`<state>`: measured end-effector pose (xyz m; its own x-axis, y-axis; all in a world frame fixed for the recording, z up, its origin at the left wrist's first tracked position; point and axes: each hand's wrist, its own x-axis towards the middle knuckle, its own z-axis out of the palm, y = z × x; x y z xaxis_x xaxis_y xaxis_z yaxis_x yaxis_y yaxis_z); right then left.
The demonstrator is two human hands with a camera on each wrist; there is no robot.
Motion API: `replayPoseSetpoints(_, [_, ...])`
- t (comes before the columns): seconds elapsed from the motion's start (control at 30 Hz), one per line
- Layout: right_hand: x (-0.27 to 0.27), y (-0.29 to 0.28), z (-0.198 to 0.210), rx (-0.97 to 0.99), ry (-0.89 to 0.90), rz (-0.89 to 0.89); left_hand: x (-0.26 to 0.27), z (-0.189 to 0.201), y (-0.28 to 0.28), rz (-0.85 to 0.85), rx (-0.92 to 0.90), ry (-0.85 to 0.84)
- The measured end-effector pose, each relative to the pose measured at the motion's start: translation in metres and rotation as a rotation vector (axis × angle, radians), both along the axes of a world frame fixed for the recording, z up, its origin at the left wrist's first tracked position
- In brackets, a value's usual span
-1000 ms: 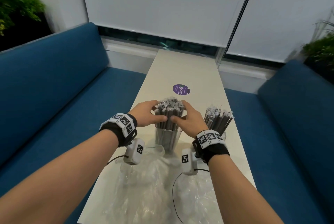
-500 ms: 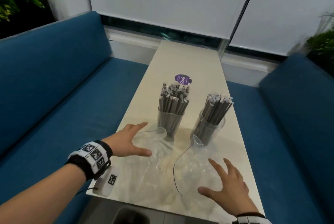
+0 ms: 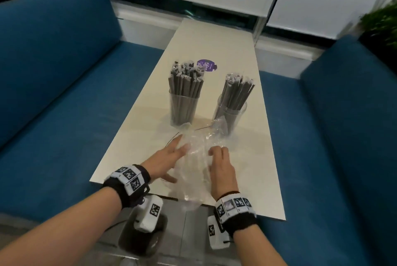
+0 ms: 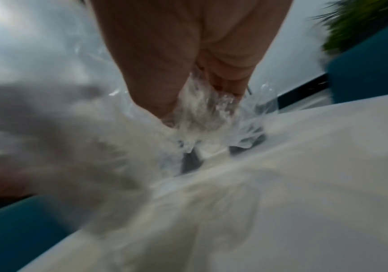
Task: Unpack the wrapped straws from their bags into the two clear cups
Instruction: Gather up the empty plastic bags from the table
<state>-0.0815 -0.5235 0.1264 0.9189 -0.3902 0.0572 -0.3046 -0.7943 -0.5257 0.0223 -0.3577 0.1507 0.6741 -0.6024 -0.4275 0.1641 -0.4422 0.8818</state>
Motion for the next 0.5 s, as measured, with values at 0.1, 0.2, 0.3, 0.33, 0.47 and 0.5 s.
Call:
replayPoseSetpoints(0.1, [0.002,0.017,0.017,0.199,0.051,0.247,-0.023,0.005,-0.016,0.054,-0.143,-0.066])
replayPoseSetpoints(0.2, [-0.021,0.01,0.039,0.535,0.095,0.453,-0.035,0.014,-0.009,0.241,-0.236,-0.048])
replayPoseSetpoints(0.3, [-0.055,-0.01,0.061,0.707,0.055,0.62,-0.048,0.021,0.006,0.452,-0.28,-0.036])
replayPoseSetpoints(0.33, [-0.065,-0.017,0.067,0.675,-0.008,0.67,-0.049,0.019,0.01,0.544,-0.277,-0.035])
replayPoseSetpoints(0.47, [-0.081,-0.03,0.063,0.089,-0.099,0.903,-0.064,0.028,0.02,0.855,-0.524,0.146])
replayPoseSetpoints(0.5, [-0.078,-0.028,0.057,0.001,-0.12,0.93,-0.071,0.031,0.019,0.864,-0.572,0.174])
